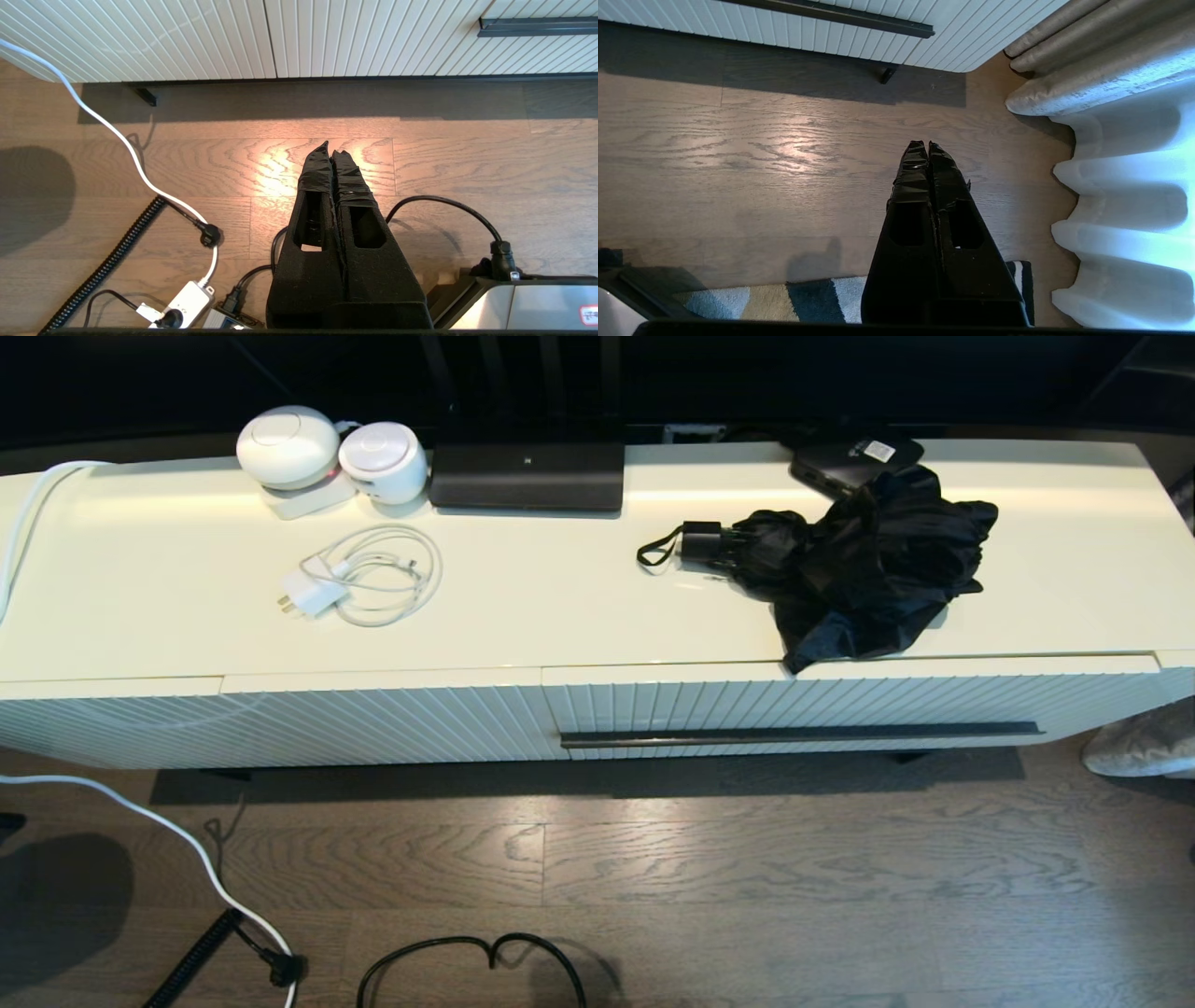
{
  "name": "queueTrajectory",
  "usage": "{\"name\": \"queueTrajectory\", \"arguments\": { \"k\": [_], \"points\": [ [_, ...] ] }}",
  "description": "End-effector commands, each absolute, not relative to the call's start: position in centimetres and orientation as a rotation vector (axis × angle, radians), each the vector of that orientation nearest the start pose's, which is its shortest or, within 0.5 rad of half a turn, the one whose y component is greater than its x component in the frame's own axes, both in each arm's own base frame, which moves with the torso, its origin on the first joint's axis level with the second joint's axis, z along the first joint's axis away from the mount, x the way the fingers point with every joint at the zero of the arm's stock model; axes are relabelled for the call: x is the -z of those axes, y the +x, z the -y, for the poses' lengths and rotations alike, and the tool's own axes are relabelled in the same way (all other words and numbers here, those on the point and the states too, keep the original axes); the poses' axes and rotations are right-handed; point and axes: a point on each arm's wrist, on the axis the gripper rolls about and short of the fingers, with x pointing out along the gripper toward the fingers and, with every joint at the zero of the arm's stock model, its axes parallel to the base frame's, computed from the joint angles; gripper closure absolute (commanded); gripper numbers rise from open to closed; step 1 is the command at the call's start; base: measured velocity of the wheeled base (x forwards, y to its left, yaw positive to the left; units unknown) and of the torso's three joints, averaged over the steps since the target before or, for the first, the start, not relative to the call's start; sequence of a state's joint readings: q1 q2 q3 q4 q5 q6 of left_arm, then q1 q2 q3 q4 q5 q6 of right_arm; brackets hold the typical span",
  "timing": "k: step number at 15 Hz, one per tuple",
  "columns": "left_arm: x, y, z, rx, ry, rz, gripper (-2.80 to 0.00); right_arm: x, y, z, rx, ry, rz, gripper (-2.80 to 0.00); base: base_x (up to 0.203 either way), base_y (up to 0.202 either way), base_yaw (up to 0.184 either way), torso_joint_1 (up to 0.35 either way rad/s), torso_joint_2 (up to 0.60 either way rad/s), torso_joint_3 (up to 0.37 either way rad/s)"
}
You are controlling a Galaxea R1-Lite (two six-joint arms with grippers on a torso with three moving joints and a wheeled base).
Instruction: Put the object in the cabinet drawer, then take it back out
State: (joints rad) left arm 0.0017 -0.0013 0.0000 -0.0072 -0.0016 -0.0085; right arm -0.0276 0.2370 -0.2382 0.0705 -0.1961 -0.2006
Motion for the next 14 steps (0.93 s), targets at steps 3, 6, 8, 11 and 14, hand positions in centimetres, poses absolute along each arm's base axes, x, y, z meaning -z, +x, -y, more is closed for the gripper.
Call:
{"name": "queueTrajectory", "arguments": {
  "k": [3,6,8,11,14],
  "points": [
    [-7.6,-2.3,0.0,-0.001,-0.009,0.011,0.00,-10.3,-2.8,0.5,0.190,-0.205,-0.075,0.00,0.000,0.000,0.000,0.000,0.00,0.000],
    [-7.6,-2.3,0.0,0.000,-0.008,0.010,0.00,-9.0,-3.5,0.4,0.158,-0.201,-0.087,0.00,0.000,0.000,0.000,0.000,0.00,0.000],
    [-7.6,-2.3,0.0,-0.001,-0.009,0.011,0.00,-8.6,-2.9,0.3,0.144,-0.195,-0.029,0.00,0.000,0.000,0.000,0.000,0.00,0.000],
    [-7.6,-2.3,0.0,0.000,-0.009,0.011,0.00,-8.2,-2.3,0.0,-0.008,-0.134,0.059,0.00,0.000,0.000,0.000,0.000,0.00,0.000],
    [-7.6,-2.3,0.0,-0.001,-0.009,0.011,0.00,-7.8,-2.3,-0.1,-0.035,-0.121,0.026,0.00,0.000,0.000,0.000,0.000,0.00,0.000]
  ]
}}
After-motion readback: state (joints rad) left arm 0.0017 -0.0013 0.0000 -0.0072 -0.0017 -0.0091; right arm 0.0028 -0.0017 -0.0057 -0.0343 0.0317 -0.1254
